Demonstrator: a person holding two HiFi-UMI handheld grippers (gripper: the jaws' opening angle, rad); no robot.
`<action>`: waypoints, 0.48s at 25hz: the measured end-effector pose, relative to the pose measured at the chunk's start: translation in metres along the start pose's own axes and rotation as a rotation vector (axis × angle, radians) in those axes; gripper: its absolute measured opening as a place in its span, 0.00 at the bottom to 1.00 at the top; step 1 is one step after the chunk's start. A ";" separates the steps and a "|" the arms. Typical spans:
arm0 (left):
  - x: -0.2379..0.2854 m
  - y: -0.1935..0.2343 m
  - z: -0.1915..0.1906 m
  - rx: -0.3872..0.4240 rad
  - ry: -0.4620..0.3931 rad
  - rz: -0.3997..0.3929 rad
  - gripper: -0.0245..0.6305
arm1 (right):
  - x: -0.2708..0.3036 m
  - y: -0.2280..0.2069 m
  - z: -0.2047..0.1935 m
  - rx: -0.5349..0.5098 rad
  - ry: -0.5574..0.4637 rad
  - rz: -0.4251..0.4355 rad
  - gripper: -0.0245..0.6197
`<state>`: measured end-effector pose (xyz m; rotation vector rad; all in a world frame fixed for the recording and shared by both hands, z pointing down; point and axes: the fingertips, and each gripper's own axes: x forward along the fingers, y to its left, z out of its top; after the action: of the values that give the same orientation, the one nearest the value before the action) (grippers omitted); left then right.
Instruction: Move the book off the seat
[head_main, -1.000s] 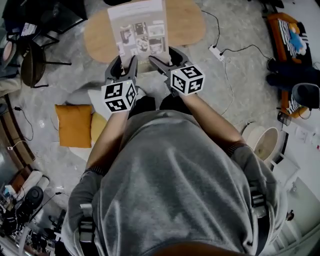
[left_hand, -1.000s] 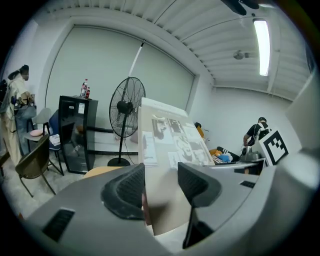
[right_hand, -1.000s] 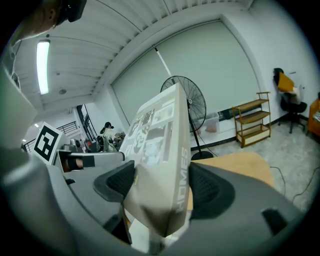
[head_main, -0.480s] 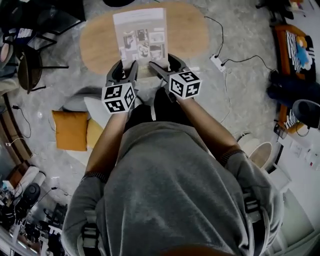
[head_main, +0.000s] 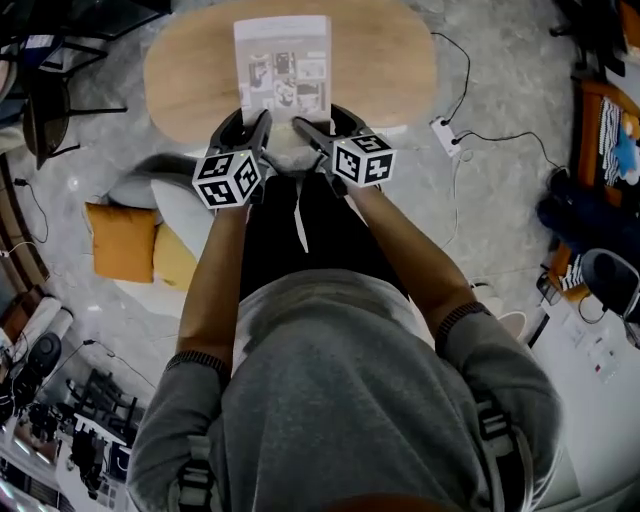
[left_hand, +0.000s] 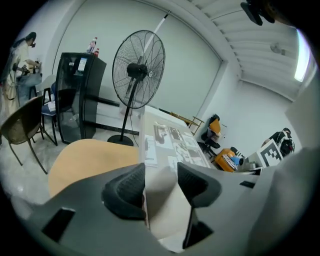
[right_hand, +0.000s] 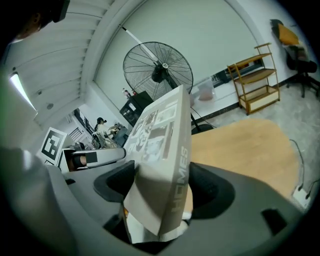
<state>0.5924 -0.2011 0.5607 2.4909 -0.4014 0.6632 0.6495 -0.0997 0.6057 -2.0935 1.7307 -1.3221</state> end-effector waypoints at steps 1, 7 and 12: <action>0.010 0.006 -0.009 -0.009 0.018 0.003 0.38 | 0.007 -0.008 -0.003 0.009 0.004 -0.012 0.59; 0.062 0.047 -0.069 -0.048 0.109 0.011 0.40 | 0.052 -0.053 -0.041 0.043 0.068 -0.064 0.59; 0.095 0.071 -0.108 -0.074 0.156 0.007 0.41 | 0.082 -0.084 -0.072 0.078 0.112 -0.097 0.59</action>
<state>0.6022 -0.2124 0.7206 2.3495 -0.3694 0.8239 0.6602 -0.1102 0.7423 -2.1231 1.6077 -1.5351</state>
